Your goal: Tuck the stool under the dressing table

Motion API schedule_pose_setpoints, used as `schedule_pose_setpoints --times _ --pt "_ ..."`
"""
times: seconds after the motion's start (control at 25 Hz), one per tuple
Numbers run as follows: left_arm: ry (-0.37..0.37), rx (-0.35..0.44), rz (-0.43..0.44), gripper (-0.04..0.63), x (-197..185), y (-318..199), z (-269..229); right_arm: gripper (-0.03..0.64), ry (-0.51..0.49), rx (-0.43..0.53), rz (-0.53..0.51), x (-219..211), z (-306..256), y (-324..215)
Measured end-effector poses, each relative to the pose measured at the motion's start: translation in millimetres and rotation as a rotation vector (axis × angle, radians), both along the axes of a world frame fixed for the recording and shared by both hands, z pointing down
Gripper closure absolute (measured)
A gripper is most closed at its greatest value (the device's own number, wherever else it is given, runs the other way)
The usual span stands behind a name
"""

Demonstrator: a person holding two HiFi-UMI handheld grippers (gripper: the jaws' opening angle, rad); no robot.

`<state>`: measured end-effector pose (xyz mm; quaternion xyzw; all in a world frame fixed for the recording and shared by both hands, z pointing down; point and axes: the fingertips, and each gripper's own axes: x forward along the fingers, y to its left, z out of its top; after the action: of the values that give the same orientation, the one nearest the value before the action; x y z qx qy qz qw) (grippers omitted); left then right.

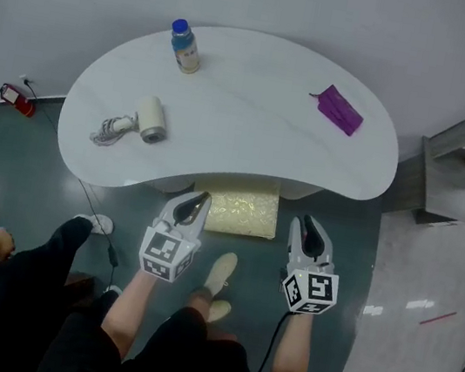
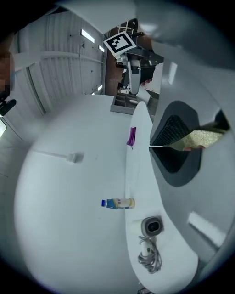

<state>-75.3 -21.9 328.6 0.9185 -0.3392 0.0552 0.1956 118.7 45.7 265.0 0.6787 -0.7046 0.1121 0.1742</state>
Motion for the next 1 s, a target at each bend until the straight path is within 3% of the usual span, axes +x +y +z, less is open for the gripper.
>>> schedule_pose_setpoints --times 0.52,1.0 --pt "0.037 0.090 0.029 0.589 -33.3 27.4 -135.8 0.593 0.009 0.090 0.046 -47.8 -128.6 41.9" --pt "0.055 0.113 0.063 0.589 -47.7 71.5 -165.0 0.592 0.043 0.116 0.078 -74.2 -154.5 96.7"
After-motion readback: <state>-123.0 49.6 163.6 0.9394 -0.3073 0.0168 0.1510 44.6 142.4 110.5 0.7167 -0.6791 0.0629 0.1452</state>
